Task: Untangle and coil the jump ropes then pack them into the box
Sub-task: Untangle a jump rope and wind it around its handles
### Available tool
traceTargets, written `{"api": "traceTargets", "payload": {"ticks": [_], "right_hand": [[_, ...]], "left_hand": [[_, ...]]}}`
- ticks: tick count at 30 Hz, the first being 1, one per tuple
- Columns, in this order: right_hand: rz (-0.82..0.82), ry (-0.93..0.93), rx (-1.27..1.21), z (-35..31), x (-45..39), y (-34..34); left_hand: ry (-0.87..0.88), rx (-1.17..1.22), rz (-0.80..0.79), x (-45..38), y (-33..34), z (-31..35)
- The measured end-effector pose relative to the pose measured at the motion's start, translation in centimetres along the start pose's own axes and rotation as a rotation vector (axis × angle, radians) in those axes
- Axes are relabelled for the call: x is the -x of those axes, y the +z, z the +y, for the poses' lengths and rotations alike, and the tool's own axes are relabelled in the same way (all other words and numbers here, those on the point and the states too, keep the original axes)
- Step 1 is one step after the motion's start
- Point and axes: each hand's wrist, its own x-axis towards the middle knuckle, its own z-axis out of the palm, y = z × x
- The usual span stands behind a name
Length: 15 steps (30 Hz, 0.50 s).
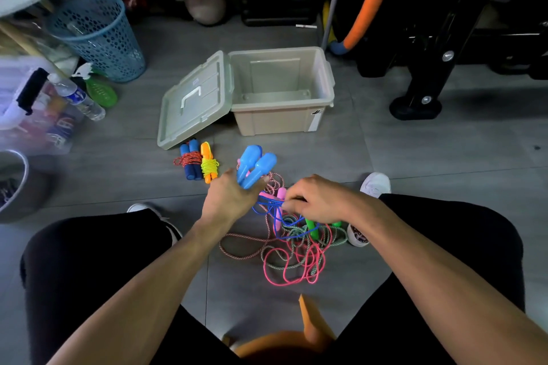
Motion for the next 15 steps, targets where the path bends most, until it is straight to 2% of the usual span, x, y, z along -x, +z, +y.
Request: {"api": "traceTargets", "payload": {"ticks": [4,5,6,8,12,15], "right_hand": [[0.025,-0.002,-0.078,-0.1,0.0,-1.0],[0.024,-0.001,-0.093,-0.2,0.0,-1.2],[0.031,-0.008,-0.095,-0.2,0.0,-1.4],[0.071,-0.021,-0.057,-0.4,0.1,-1.8],[0.111,-0.028,0.018,-0.2,0.2,-2.8],[0.07,-0.043,0.029,-0.9,0.4,-2.7]], "left_hand": [[0.034,-0.108,-0.067,0.8,0.8,0.0],[0.083,-0.182,-0.09,1.1,1.1,-0.2],[0.125,-0.145,-0.099,1.4,1.3,-0.2],[0.325,-0.218,-0.151,2.1,1.6,-0.2],[0.39,-0.399,-0.196,3.1,2.0,0.7],[0.344,-0.617,-0.272,3.0,2.0,1.1]]}}
